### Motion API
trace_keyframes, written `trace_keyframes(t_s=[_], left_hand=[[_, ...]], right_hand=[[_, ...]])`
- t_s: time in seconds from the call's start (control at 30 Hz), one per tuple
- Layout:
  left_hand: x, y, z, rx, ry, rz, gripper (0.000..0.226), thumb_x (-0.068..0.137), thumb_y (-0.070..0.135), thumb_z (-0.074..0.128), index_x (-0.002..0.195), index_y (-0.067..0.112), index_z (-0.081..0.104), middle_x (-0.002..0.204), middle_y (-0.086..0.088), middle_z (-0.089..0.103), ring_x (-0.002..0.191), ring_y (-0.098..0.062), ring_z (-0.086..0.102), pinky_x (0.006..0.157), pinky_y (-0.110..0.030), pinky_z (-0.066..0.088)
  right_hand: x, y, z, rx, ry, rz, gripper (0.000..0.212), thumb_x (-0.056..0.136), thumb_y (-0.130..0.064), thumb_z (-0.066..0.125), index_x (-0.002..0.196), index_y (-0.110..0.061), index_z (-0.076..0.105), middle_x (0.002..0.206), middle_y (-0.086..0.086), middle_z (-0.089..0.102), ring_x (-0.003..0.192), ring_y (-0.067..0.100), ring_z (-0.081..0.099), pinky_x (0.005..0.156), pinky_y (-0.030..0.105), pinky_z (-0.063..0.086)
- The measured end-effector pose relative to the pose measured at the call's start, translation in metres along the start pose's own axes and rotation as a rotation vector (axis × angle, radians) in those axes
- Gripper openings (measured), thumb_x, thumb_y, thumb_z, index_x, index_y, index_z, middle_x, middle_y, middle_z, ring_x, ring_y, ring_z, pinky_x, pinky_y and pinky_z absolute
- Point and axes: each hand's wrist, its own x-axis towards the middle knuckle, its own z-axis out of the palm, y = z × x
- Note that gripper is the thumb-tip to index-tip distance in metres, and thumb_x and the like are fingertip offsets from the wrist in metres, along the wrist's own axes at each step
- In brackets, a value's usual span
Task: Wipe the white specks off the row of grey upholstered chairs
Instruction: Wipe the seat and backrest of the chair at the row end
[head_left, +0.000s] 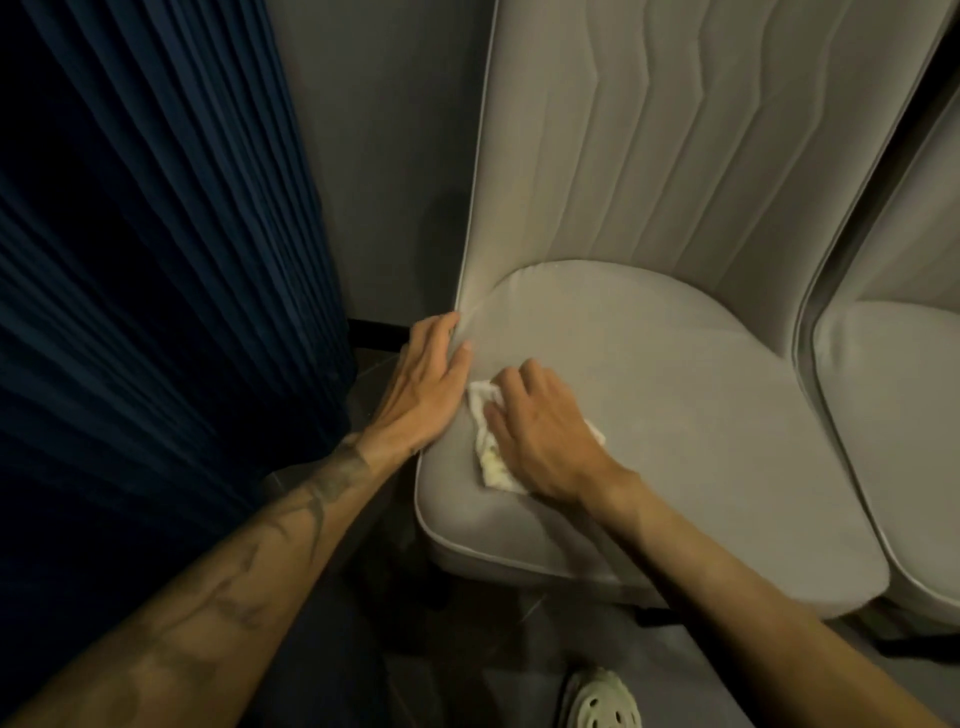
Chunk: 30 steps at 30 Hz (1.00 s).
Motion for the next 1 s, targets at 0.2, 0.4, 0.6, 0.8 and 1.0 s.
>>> trace_keyframes(t_s=[0.2,0.4,0.6,0.8,1.0], left_hand=[[0.024,0.004,0.014,0.026,0.058,0.045,0.024,0.105,0.038,0.053,0.121,0.020,0.054,0.127,-0.002,0.029,0.115,-0.035,0.052,0.100,-0.041,0.043],[0.027,-0.005,0.024,-0.005,0.148,0.106,0.023,0.104,0.039,0.054,0.119,0.021,0.055,0.134,-0.006,0.037,0.117,-0.031,0.053,0.096,-0.036,0.042],[0.030,-0.009,0.025,0.044,0.161,0.125,0.022,0.104,0.045,0.051,0.116,0.026,0.051,0.135,-0.004,0.037,0.113,-0.034,0.056,0.094,-0.046,0.051],[0.033,-0.012,0.028,0.022,0.180,0.142,0.022,0.104,0.041,0.051,0.117,0.023,0.053,0.135,-0.008,0.039,0.114,-0.034,0.055,0.092,-0.041,0.048],[0.033,-0.016,0.029,0.030,0.169,0.151,0.020,0.104,0.042,0.051,0.116,0.025,0.052,0.134,-0.008,0.040,0.116,-0.030,0.054,0.090,-0.032,0.037]], right_hand=[[-0.024,0.014,-0.003,0.091,-0.039,-0.036,0.026,0.104,-0.034,0.041,0.102,-0.011,0.053,0.100,0.011,0.050,0.088,0.031,0.049,0.080,0.043,0.040],[-0.025,0.017,-0.002,0.036,0.008,0.179,0.028,0.105,-0.034,0.036,0.105,-0.012,0.053,0.104,0.011,0.050,0.096,0.032,0.048,0.088,0.045,0.039],[-0.062,0.014,-0.010,0.046,-0.032,0.149,0.029,0.105,-0.037,0.035,0.103,-0.014,0.054,0.101,0.008,0.049,0.090,0.030,0.049,0.083,0.043,0.040],[-0.065,0.016,-0.007,-0.032,0.064,0.399,0.023,0.102,-0.034,0.038,0.102,-0.015,0.052,0.101,0.009,0.050,0.090,0.032,0.048,0.080,0.045,0.040],[-0.093,0.013,-0.008,0.003,0.082,0.327,0.019,0.102,-0.036,0.041,0.100,-0.019,0.050,0.099,0.005,0.048,0.086,0.027,0.048,0.077,0.041,0.041]])
